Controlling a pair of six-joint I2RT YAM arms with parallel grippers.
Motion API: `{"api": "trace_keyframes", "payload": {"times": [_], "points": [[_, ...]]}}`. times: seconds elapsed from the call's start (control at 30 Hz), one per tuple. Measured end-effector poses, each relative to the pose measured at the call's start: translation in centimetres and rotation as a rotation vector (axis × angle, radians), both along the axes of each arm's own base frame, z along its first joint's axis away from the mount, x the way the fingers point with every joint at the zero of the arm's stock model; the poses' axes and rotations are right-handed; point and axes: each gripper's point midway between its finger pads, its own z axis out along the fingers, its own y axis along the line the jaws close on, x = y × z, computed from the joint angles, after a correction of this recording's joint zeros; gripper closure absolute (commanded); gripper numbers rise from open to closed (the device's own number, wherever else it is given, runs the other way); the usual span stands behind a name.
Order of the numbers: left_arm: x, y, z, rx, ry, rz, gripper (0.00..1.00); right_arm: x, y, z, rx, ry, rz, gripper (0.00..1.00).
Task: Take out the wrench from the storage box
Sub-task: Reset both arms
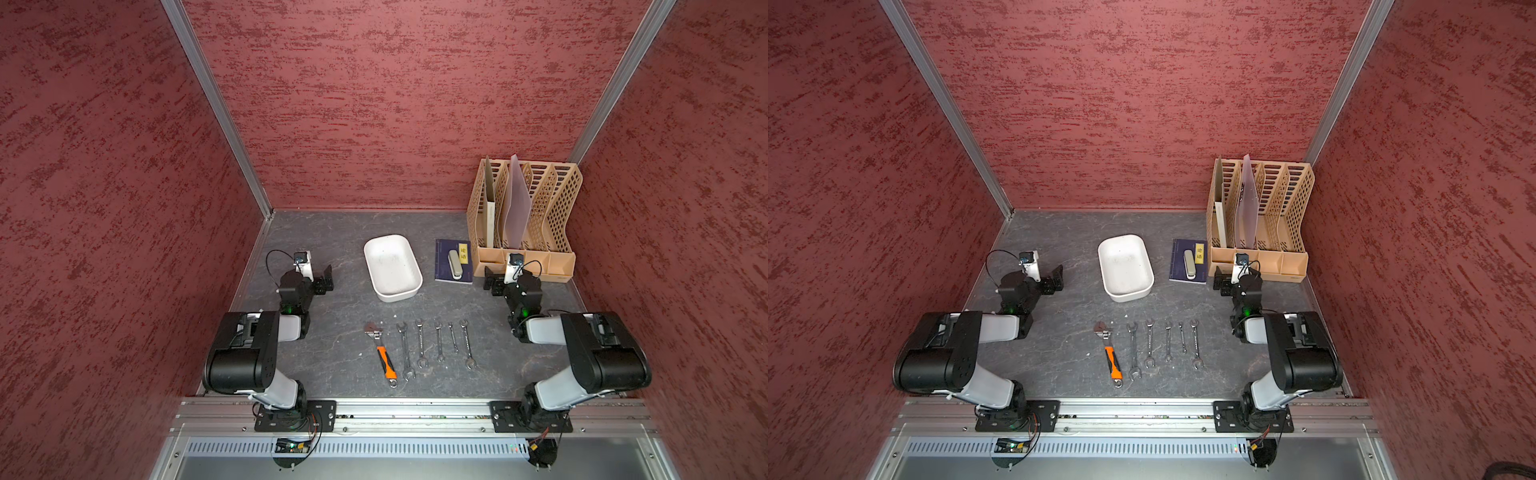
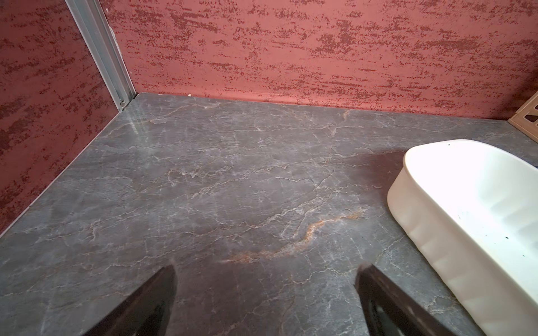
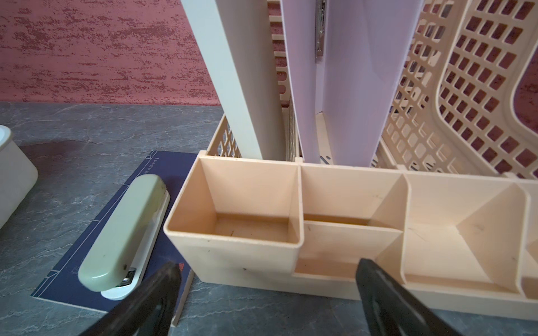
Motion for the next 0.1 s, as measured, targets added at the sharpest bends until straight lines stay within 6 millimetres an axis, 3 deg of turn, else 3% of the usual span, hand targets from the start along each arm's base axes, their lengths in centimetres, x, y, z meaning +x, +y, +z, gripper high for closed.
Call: {"api": "trace_keyframes", "payload": {"times": [0.1], "points": [[0.01,0.0,0.04,0.0,-0.002,0.0,0.0,0.08,0.11,0.09,0.005,-0.001,0.011,0.02]]}}
